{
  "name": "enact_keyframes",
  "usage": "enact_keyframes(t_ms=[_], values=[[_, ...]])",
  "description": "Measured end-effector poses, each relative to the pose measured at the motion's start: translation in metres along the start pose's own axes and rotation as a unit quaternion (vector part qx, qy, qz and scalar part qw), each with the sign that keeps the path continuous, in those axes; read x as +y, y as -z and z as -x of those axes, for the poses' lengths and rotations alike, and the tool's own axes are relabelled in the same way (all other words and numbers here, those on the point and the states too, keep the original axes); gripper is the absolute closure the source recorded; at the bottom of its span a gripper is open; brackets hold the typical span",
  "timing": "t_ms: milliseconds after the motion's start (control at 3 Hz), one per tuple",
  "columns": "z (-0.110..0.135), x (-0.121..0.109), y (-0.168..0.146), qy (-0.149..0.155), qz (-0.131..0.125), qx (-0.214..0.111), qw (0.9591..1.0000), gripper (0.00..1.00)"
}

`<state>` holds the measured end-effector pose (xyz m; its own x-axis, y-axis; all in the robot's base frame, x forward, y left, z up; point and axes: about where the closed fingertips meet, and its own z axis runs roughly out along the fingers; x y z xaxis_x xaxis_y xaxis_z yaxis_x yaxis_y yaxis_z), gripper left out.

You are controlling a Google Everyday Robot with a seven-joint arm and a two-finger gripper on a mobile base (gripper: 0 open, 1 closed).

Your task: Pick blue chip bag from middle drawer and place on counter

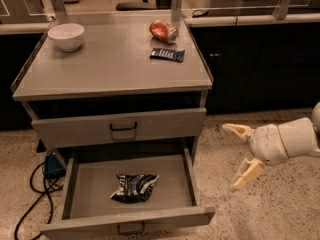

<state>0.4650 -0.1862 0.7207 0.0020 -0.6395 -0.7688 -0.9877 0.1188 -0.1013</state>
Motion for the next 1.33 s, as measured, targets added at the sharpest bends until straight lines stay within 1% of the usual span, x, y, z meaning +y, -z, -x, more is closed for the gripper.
enact_keyframes(t_ms=[333,667,1000,1333], values=[[0.026,-0.031,-0.021,0.018,-0.058,-0.033,0.9976,0.0],[0.028,-0.058,-0.022,0.018,-0.107,-0.028,0.9937,0.0],[0.024,-0.056,-0.033,0.024,-0.089,-0.013,0.9956,0.0],[0.016,-0.045,-0.088,0.02,-0.039,-0.046,0.998,0.0]])
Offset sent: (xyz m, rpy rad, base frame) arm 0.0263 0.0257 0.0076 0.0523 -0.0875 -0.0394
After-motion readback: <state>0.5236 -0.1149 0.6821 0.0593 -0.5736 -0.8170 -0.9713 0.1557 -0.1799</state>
